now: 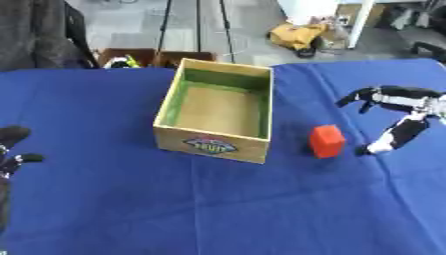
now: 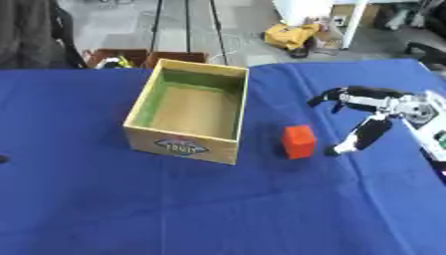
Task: Pick up objects on the table and place them in the box.
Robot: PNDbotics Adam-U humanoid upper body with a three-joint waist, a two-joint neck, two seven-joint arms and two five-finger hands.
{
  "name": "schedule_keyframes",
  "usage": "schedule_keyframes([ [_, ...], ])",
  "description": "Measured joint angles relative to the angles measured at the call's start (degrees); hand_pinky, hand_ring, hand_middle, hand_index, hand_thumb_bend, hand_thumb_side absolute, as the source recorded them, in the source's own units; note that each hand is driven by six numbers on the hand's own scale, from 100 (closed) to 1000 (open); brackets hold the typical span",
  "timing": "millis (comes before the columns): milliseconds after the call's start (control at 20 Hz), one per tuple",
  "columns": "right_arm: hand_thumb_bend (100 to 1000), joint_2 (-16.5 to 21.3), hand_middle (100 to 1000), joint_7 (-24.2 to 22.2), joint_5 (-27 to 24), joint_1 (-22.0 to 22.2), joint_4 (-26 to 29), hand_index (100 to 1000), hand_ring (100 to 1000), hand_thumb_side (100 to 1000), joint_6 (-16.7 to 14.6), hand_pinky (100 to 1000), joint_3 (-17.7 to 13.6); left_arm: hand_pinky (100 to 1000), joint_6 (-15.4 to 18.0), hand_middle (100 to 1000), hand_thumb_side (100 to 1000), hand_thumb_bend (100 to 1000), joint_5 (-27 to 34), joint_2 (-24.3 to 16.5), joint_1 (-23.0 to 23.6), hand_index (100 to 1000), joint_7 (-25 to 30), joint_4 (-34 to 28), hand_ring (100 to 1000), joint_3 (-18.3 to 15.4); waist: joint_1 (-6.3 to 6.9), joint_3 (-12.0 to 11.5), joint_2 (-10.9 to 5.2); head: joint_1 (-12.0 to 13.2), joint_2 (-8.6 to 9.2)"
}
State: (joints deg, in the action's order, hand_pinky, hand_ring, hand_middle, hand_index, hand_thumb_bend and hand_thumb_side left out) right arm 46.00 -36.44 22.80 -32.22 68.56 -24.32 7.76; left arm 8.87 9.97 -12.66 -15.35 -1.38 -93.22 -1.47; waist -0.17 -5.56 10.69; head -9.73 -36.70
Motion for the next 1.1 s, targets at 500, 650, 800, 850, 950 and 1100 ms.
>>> schedule_keyframes([
  [500,562,-2.88,878,-0.37,4.07,-1.62,-3.43,943,981,304,-1.99,786,1.43,563,-0.11,685,802,726,0.02,0.0,-0.33,741,0.18,0.0,846,0.2,0.3,-0.91,0.1,-0.74,0.47],
  [650,542,-3.7,866,0.01,4.95,-2.46,-4.69,933,970,304,-2.35,779,1.44,563,-0.17,685,802,726,0.02,0.0,-0.36,741,0.24,0.0,846,0.21,0.37,-1.26,0.1,-1.03,0.53],
  [800,496,-4.22,837,0.37,5.79,-3.29,-5.75,908,930,291,-2.69,760,1.45,563,-0.21,685,805,726,0.02,0.0,-0.39,741,0.28,0.0,846,0.39,0.37,-1.58,0.1,-1.34,0.54],
  [850,475,-4.36,822,0.45,6.06,-3.46,-6.03,900,918,260,-2.75,742,1.45,563,-0.23,685,809,730,0.02,0.0,-0.4,741,0.31,0.0,846,0.49,0.36,-1.58,0.1,-1.45,0.55],
  [950,381,-4.62,782,0.69,6.53,-3.6,-6.56,874,876,241,-2.86,691,1.45,563,-0.27,685,802,727,0.02,0.01,-0.42,741,0.34,0.0,846,0.51,0.37,-1.68,0.1,-1.51,0.55],
  [1100,322,-4.95,743,0.95,7.21,-3.6,-7.47,855,818,197,-2.7,651,1.45,563,-0.27,684,802,727,0.02,0.01,-0.43,741,0.34,0.0,846,0.52,0.36,-1.85,0.1,-1.53,0.57],
])
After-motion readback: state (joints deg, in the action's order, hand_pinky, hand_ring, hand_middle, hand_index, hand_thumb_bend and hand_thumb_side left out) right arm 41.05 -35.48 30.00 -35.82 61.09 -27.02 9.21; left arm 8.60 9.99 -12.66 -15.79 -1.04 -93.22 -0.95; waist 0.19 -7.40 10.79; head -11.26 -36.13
